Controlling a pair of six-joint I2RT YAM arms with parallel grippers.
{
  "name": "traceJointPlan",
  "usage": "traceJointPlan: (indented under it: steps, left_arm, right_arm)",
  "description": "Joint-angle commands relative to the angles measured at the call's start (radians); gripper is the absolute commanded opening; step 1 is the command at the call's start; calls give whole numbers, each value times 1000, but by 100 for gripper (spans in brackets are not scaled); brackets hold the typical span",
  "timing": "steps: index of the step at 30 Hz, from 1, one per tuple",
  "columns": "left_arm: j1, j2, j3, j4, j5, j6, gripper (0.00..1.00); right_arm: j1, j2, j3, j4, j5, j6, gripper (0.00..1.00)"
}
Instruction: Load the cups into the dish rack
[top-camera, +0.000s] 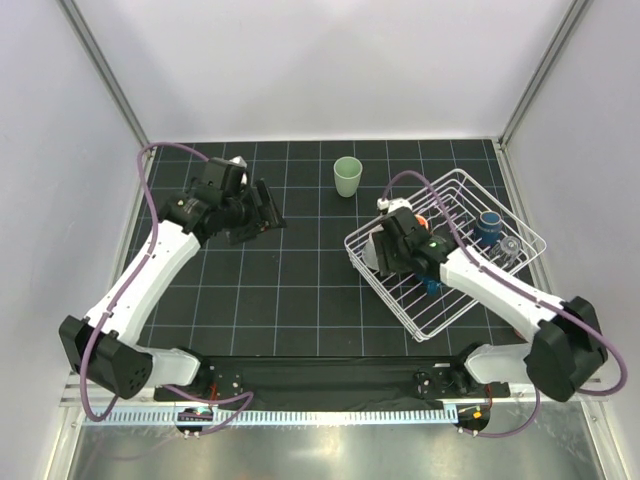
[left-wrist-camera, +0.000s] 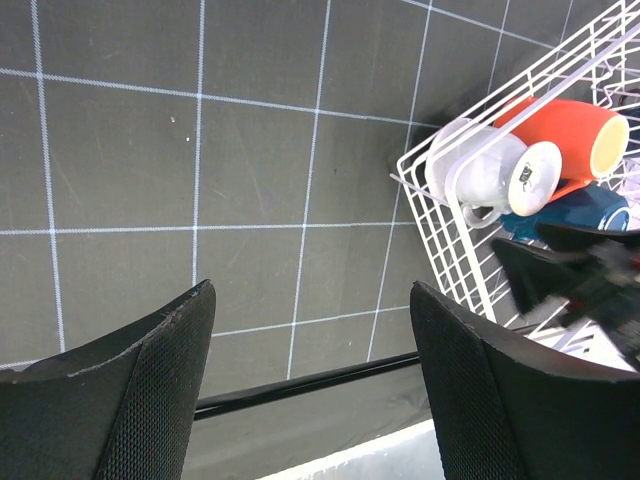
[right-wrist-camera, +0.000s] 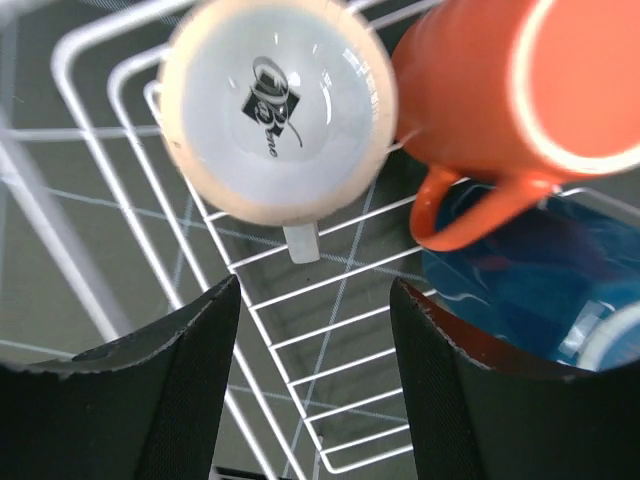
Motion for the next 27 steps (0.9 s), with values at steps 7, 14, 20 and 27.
traceJointPlan:
  steps: [7,14,20,27]
  left_arm:
    - [-2,31,27,28,45,28,77]
    - [-2,42,32,28,55,45,77]
    - [-1,57,41,31,73,52,76]
    - [1,73,59,21,84,69,76]
  right_arm:
    - [-8,-165,201,-167,247,108,55]
    - [-213,-143,367,-446,539,320,46]
    - [-590,-167,329,-520,474,429,46]
    - [-844,-248,195,-580,501,622,52]
